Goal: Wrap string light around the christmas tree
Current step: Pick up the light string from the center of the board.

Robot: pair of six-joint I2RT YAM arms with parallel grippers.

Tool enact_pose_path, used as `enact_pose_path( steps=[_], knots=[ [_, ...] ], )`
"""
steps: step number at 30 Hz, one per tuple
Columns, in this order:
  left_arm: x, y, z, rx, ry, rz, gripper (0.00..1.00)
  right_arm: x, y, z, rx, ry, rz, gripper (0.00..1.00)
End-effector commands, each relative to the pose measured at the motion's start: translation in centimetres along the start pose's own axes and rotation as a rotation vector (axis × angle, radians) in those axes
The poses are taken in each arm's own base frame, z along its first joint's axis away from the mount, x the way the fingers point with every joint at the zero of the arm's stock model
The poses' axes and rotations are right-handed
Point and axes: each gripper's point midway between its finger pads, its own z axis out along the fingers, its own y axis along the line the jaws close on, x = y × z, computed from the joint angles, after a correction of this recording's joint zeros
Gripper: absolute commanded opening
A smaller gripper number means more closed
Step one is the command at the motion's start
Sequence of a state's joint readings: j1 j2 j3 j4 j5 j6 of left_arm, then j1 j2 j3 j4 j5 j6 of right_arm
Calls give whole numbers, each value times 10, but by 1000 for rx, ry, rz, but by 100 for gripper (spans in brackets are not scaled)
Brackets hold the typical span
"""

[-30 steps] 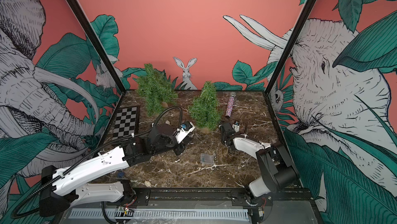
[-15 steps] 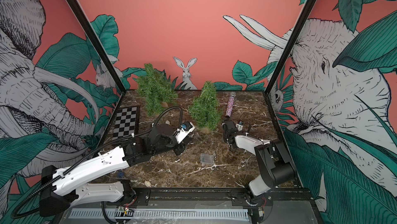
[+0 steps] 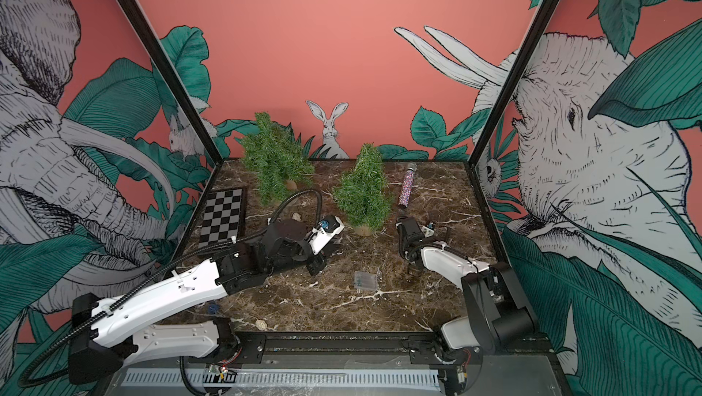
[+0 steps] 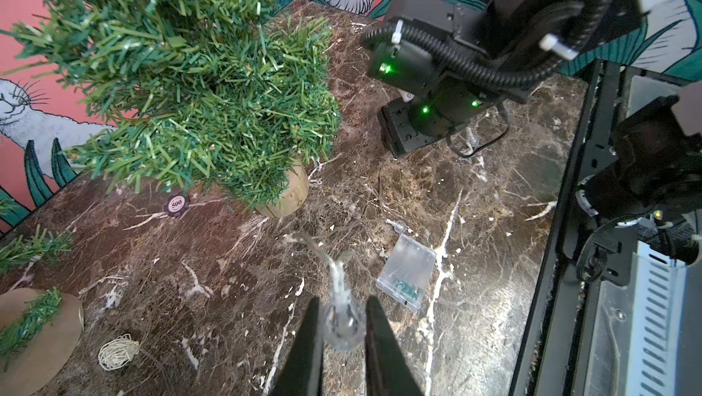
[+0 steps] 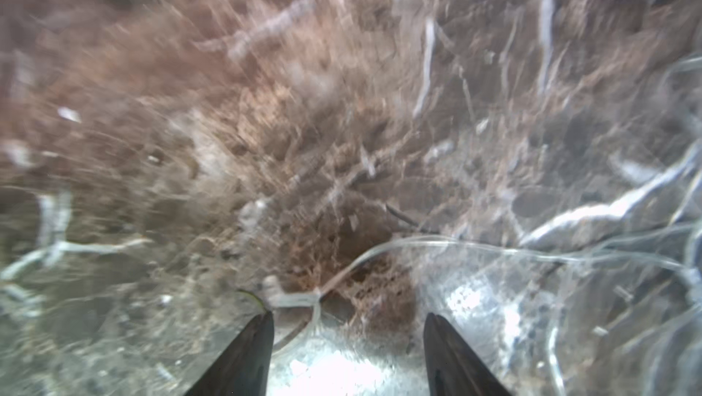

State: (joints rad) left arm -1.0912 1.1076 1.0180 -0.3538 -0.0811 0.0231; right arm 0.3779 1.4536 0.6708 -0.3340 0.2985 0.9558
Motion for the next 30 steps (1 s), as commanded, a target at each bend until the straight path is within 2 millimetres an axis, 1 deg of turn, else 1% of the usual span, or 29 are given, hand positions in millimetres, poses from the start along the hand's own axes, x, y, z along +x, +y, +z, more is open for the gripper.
enact_pose_path(
  steps=[1,2,3,5,12,14,17,20,23,26,30],
  knots=[
    [-11,-1,-16,19,-47,19,0,-9,9,10,15,-24,106,65],
    [-11,-1,-16,20,-48,19,0,-15,12,10,24,-41,106,63],
    [-11,-1,-15,21,-47,18,0,-17,10,11,54,-44,124,61],
    [-9,-1,-14,21,-42,18,0,-21,9,11,78,-54,146,55],
    [-6,3,-18,-4,-41,19,0,-24,6,10,59,-94,176,19],
    [-4,4,-18,-7,-36,19,0,-27,6,7,34,-115,170,10],
    [3,3,-21,-6,-22,11,0,-36,13,-7,-54,-166,146,1],
    [13,3,-24,-4,-8,-2,0,-48,12,-31,-100,-219,89,0],
    [26,5,-25,-17,19,-10,0,-59,11,-63,-151,-269,12,0],
    [33,9,-26,-41,30,-13,0,-71,8,-100,-210,-332,-37,0],
    [38,13,-26,-67,37,-15,0,-82,15,-159,-330,-410,-132,0]
  ],
)
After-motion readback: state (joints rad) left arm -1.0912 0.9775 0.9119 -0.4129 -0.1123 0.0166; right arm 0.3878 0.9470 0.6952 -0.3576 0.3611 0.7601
